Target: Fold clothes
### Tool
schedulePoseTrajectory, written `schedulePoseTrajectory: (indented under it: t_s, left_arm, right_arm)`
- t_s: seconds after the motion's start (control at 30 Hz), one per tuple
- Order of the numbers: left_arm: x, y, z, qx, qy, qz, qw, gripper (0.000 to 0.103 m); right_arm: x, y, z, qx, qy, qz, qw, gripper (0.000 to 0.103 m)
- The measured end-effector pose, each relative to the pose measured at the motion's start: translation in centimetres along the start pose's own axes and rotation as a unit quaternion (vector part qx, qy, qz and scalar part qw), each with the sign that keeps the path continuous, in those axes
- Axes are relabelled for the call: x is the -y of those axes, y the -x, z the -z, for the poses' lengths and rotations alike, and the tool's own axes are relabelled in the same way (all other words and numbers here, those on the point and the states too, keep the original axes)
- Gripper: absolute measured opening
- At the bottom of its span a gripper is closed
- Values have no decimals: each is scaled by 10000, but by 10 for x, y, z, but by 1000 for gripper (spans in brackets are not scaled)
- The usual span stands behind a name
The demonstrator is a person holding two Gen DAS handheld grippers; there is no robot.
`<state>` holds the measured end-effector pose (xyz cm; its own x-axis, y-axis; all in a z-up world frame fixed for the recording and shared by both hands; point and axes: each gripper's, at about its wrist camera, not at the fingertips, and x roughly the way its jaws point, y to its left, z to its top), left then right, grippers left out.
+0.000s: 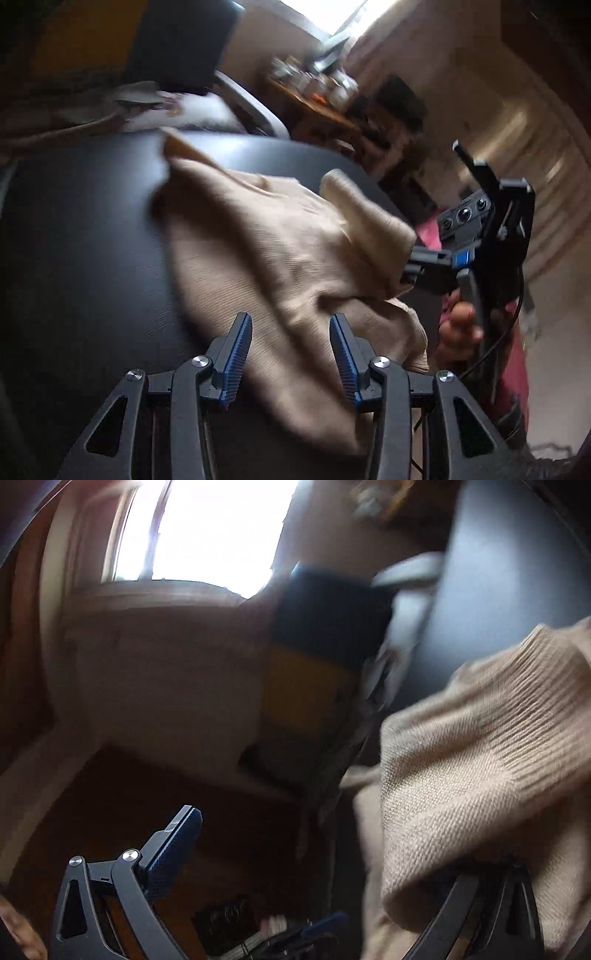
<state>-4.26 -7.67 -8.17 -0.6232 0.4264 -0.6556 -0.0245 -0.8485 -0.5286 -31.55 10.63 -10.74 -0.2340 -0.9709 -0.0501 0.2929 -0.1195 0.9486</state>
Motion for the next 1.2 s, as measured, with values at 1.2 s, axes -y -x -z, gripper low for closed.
schedulePoseTrajectory:
  t_s: [1.2]
  left_arm:
    - [-33, -1, 52, -657, -890, -1174, 9869, 39]
  right_arm:
    - [-75, -8, 290, -1356, 1188, 3231, 9290, 103]
